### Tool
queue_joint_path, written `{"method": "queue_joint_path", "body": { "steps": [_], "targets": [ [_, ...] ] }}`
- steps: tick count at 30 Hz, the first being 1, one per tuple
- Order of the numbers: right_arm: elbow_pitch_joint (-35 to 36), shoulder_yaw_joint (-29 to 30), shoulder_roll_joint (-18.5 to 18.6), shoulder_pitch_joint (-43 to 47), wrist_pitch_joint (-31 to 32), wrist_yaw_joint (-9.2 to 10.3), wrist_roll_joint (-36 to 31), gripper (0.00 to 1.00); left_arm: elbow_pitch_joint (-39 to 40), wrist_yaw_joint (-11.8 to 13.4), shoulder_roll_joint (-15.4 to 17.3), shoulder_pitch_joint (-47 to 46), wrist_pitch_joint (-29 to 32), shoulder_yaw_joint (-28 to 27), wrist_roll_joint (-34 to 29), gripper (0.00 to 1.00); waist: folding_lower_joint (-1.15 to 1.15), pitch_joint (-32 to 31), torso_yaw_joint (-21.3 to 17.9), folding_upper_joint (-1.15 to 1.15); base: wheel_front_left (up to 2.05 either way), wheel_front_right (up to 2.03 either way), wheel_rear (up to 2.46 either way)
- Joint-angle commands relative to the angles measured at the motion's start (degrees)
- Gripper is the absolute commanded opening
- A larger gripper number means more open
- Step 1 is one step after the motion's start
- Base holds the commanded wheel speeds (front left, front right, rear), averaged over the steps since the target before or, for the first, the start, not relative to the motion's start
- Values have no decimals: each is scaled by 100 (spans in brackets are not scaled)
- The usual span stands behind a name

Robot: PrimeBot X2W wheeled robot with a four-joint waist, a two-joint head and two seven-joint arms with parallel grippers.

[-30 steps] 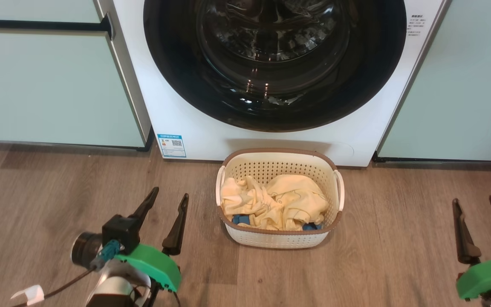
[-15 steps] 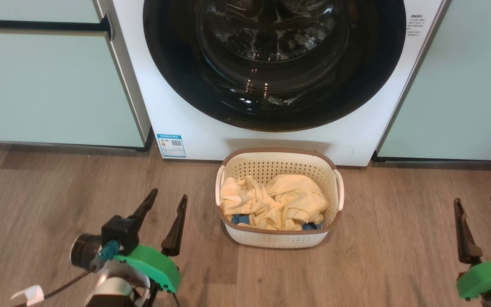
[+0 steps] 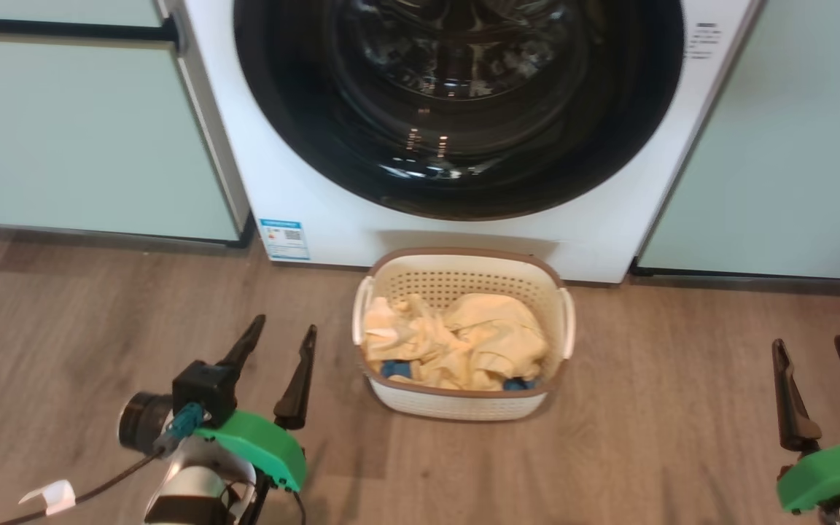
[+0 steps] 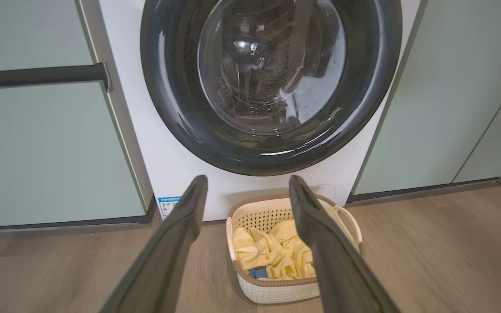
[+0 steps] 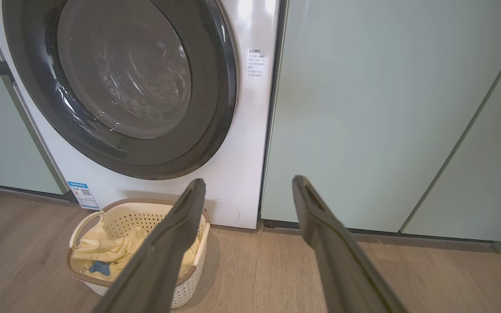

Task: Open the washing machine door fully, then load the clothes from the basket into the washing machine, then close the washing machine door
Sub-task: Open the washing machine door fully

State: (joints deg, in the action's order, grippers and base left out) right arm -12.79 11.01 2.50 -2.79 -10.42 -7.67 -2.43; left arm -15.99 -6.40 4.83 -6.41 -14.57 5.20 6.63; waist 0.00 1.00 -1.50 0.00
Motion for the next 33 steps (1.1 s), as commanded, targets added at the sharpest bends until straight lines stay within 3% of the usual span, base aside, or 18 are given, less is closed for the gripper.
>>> {"method": "queue_joint_path", "body": {
  "steps": [1,18,33],
  "targets": [
    [162,-93,90,-277,-57,19,37,100,169,1,75,-325,-43,-190,-40,100,0,7,-2,0,123,123,-246],
    [130,-59,66,-357,-90,19,50,100,274,-3,73,-401,-43,-173,-66,100,0,142,-56,0,108,108,-217],
    [72,-19,50,-421,-142,19,74,100,339,-40,101,-422,-43,-142,-19,100,0,234,-95,0,17,17,-34]
  ]
}}
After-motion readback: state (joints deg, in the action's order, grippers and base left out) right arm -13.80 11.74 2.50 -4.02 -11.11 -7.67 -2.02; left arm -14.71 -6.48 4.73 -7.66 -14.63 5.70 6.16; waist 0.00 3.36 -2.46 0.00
